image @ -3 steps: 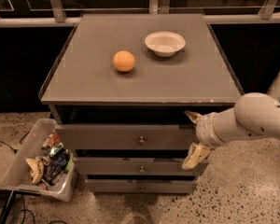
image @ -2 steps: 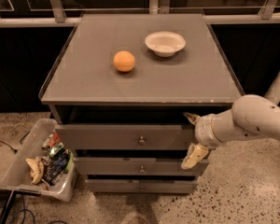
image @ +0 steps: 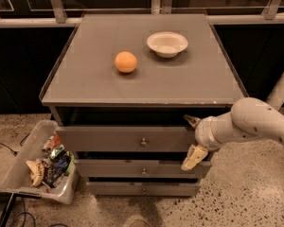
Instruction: Open top drawer
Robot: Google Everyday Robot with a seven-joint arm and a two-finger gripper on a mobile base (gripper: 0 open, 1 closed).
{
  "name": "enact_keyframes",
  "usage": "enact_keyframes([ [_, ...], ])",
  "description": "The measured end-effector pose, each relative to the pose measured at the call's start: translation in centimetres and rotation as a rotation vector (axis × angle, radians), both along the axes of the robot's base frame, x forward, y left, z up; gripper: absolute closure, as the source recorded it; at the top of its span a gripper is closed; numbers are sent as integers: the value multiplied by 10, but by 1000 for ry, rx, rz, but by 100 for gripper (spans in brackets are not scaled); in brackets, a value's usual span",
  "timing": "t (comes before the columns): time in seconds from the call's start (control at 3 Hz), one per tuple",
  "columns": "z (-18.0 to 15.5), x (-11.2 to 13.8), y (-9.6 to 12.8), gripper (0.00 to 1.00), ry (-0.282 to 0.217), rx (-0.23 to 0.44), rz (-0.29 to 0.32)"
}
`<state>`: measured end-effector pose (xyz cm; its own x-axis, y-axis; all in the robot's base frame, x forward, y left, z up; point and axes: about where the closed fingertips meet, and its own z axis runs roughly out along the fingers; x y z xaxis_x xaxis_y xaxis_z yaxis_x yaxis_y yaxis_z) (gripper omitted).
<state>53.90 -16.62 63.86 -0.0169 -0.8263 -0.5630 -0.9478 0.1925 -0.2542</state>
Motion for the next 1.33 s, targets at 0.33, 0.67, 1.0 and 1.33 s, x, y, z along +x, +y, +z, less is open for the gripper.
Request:
enact_keyframes([
  [0.33,0,0,0,18,0,0,0],
  [0.67,0,0,0,41,0,0,0],
  [1.0,0,0,0,64,0,0,0],
  [1.33,4,0,0,87,0,0,0],
])
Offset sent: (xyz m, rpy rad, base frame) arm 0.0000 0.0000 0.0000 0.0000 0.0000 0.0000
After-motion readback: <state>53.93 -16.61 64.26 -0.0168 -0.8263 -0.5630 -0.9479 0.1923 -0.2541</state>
